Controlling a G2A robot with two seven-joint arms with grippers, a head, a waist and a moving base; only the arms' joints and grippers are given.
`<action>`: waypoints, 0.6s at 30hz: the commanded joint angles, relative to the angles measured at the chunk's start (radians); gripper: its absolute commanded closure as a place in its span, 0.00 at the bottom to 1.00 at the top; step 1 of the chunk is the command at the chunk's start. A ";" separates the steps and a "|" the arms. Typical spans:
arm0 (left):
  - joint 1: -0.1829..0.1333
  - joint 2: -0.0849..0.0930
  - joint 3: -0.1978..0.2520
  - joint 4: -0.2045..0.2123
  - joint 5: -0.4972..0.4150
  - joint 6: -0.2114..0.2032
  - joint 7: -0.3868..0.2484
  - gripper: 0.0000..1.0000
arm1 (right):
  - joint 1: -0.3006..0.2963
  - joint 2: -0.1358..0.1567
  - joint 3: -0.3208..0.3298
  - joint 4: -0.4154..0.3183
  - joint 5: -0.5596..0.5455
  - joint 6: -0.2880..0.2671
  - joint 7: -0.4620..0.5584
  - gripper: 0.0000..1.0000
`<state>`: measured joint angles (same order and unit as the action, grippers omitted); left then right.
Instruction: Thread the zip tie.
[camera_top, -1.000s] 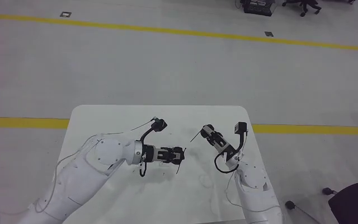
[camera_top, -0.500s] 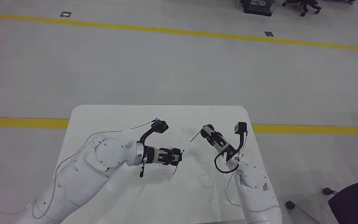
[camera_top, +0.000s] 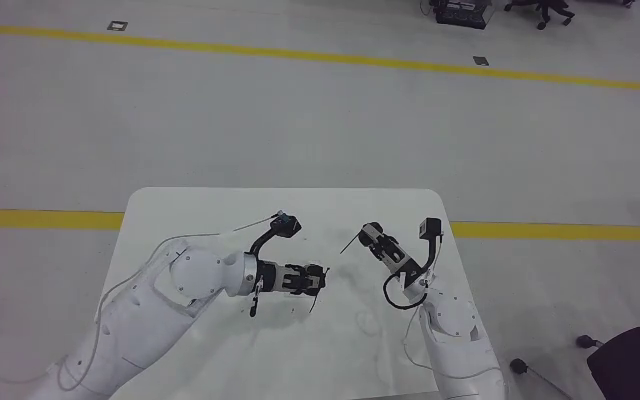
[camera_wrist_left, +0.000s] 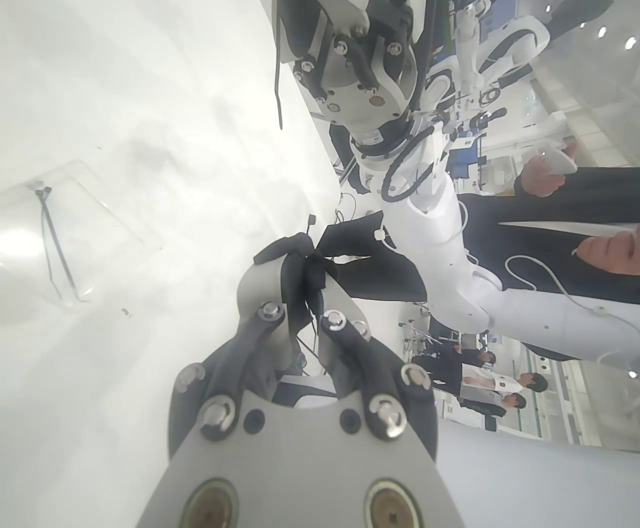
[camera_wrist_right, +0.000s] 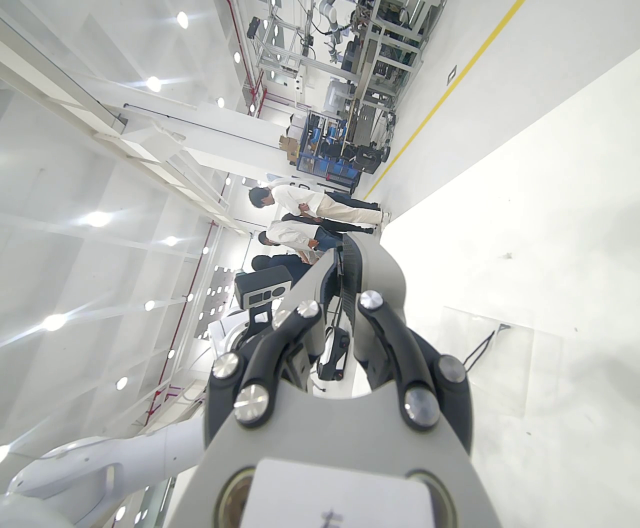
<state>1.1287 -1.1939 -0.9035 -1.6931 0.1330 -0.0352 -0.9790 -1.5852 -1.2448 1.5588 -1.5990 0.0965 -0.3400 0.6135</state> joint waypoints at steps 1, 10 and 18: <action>0.000 0.000 0.000 0.000 0.000 0.000 0.000 1.00 | 0.000 0.000 0.000 0.000 0.000 0.000 0.000 1.00; 0.000 0.000 0.000 0.000 0.000 0.000 0.000 1.00 | 0.002 0.001 -0.001 -0.017 -0.023 0.000 -0.012 1.00; 0.000 0.000 0.000 0.000 0.000 0.000 0.000 1.00 | -0.041 0.012 0.000 -0.189 -0.263 0.000 -0.128 1.00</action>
<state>1.1287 -1.1939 -0.9035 -1.6931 0.1331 -0.0352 -0.9790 -1.6203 -1.2345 1.5625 -1.7681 -0.1255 -0.3400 0.5032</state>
